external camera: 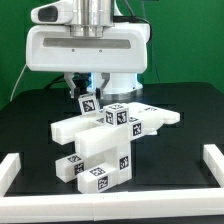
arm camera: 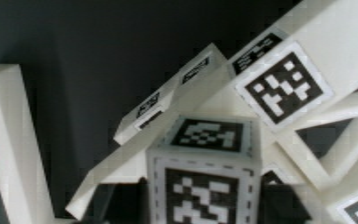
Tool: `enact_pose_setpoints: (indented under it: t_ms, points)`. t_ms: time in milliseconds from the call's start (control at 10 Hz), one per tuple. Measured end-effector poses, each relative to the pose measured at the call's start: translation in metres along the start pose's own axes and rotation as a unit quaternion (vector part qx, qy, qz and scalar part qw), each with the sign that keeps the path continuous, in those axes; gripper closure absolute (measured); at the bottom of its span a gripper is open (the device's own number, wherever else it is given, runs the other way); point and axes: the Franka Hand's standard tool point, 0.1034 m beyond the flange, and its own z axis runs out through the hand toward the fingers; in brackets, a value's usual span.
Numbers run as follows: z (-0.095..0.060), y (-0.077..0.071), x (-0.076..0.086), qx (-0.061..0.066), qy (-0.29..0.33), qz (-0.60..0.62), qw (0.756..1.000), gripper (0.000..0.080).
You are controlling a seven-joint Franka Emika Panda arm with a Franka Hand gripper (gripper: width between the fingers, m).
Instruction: Assemble chair
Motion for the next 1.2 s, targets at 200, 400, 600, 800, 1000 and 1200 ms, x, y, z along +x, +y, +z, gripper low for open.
enact_pose_setpoints:
  t_ms: [200, 400, 600, 800, 1000, 1200]
  points:
    - [0.000, 0.000, 0.000, 0.000, 0.000, 0.000, 1.000, 0.0525]
    - [0.000, 0.000, 0.000, 0.000, 0.000, 0.002, 1.000, 0.0525]
    - [0.001, 0.000, 0.004, -0.003, -0.003, 0.052, 0.999, 0.0525]
    - [0.002, -0.001, 0.011, -0.009, 0.000, 0.139, 0.990, 0.0525]
    - [0.002, -0.010, 0.014, -0.009, 0.006, 0.256, 0.967, 0.0524]
    - [0.002, -0.010, 0.017, -0.005, 0.009, 0.361, 0.932, 0.0524]
